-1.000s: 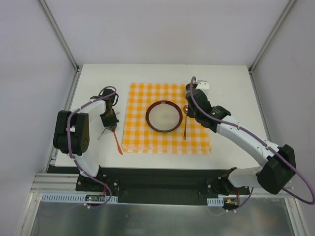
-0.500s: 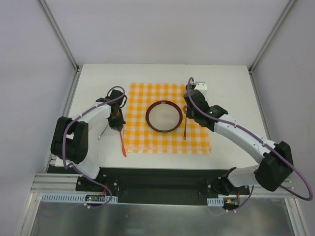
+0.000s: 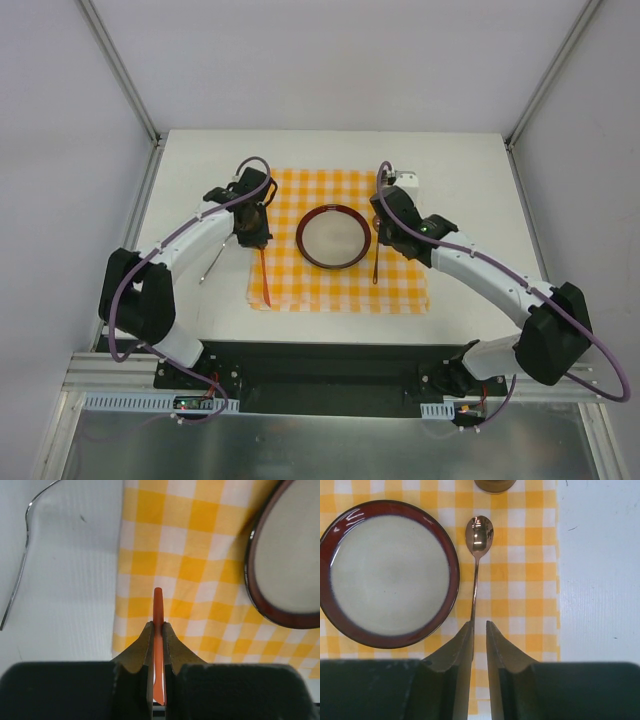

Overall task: Set the dinner table for one person
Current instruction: Place the knife on the napkin.

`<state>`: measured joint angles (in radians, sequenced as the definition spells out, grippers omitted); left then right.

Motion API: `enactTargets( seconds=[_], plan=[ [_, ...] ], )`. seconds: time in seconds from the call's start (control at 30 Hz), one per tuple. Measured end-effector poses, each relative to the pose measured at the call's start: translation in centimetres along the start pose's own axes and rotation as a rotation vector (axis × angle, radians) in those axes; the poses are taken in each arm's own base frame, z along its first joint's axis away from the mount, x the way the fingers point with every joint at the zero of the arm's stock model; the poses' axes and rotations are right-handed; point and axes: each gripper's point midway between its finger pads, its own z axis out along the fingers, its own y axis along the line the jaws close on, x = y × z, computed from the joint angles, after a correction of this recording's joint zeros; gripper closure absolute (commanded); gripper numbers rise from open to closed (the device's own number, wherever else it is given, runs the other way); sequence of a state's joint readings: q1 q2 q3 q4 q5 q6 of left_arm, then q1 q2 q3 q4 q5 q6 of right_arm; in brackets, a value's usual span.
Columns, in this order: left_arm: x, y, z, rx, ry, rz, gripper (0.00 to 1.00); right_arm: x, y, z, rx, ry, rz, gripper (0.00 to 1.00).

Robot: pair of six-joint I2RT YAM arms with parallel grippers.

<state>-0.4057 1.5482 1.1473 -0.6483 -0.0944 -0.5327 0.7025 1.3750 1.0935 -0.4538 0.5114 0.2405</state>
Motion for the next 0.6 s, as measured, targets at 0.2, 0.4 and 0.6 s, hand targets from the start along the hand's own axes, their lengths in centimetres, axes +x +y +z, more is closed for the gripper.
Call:
enactTargets(
  seconds=[0.2,0.4,0.6],
  plan=[
    [-1.2,-3.2,-0.9,0.032,-0.029,0.056,1.00,2.3,-0.4,1.1,0.032,0.050,-0.025,0.80],
    [-1.2,-6.3,0.2,0.040,-0.004,0.117,1.00,3.5,-1.4,1.5,0.071,0.066,-0.043,0.80],
    [-1.1,-9.2,0.5,0.060,0.003,0.168,1.00,3.5,-1.3,1.6,0.068,0.065,-0.043,0.80]
  ],
)
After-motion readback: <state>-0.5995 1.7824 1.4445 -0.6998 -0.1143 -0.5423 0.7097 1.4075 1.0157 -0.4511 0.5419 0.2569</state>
